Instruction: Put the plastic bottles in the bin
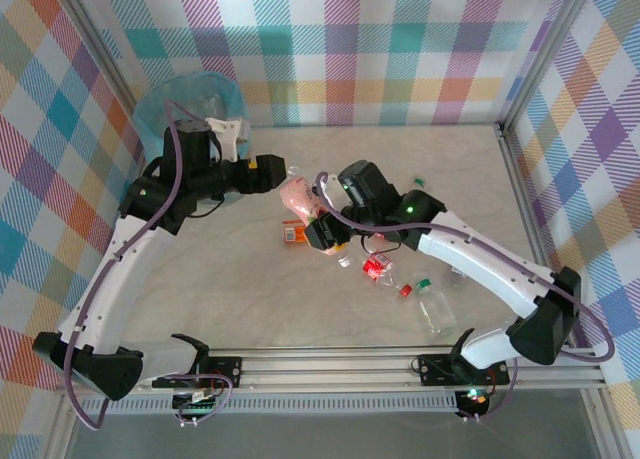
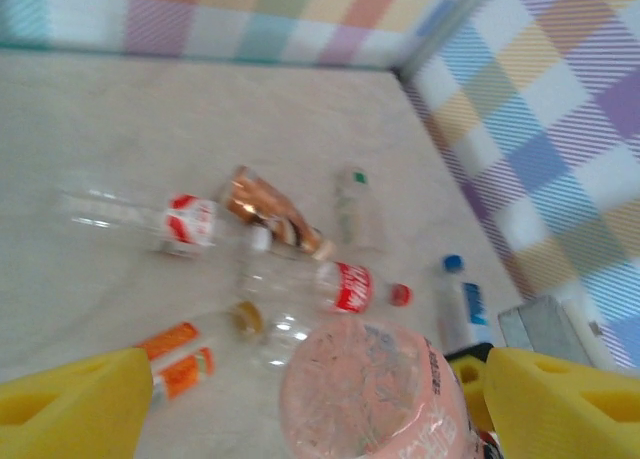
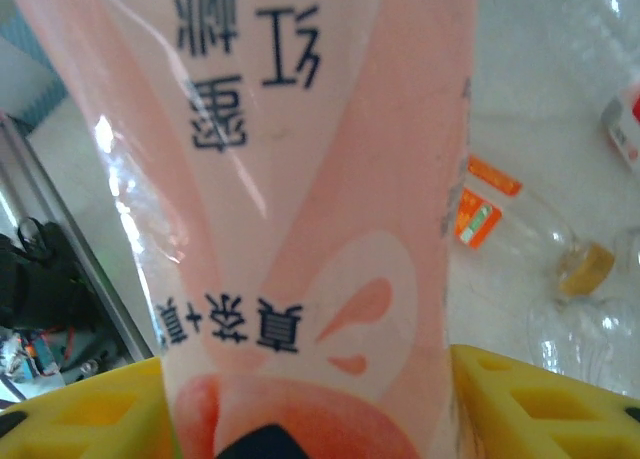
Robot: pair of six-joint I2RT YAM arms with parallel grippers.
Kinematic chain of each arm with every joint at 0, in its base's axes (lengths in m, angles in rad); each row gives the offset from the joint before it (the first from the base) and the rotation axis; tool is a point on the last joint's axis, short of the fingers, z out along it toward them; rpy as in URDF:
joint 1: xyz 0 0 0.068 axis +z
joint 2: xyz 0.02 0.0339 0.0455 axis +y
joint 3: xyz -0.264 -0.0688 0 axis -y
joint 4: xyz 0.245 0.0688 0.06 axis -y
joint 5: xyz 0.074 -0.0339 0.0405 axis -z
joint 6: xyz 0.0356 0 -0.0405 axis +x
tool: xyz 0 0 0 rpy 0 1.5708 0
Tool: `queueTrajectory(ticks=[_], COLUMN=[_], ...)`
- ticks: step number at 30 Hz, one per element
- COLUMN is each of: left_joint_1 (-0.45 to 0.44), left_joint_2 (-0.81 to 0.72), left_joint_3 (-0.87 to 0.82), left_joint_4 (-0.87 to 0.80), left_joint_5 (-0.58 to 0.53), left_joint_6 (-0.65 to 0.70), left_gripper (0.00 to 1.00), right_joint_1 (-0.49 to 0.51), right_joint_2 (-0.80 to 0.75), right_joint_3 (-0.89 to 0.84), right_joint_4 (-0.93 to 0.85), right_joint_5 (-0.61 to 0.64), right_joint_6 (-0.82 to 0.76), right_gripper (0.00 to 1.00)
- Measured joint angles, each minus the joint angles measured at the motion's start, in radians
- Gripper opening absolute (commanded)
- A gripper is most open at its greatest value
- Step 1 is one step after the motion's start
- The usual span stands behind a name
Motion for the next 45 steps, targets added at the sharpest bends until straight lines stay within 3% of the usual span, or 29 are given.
queueTrajectory(ticks=[13,20,27,32,36,45], left_joint_1=[0.0,0.0,0.0,0.002,0.008,0.09], left_joint_2=[0.005,0.019,0.019,0.021,0.044,0.179], left_joint_3=[-0.022,-0.023,-0.021,0.032,0.183,0.594], left_joint_4=[0.102,0.126,0.127,0.098,0.047,-0.026], left_joint_5=[0.283,0.362,0.352,0.272,0.159,-0.216], left_joint_6=[-0.094,-0.124,-0.14,-0.137,-0.102,0.068], left_gripper=[0.85,0.7,0.59,0.54,0.54,0.52], right_joint_1=[-0.001,-0.001,-0.001,-0.001,-0.001,-0.001], right_joint_2=[-0.08,-0.08,-0.08,-0.08,-0.08,-0.06], right_joint_3=[-0.037,-0.037,-0.037,-0.019,0.029,0.157], right_joint_4=[0.173,0.196,0.198,0.195,0.19,0.187], right_joint_5=[-0.072,-0.077,-0.075,-0.05,0.011,0.119], right_joint_6=[-0.008,-0.007,-0.008,-0.01,-0.019,-0.061], right_gripper=[0.61,0.64,0.74,0.89,1.0,1.0])
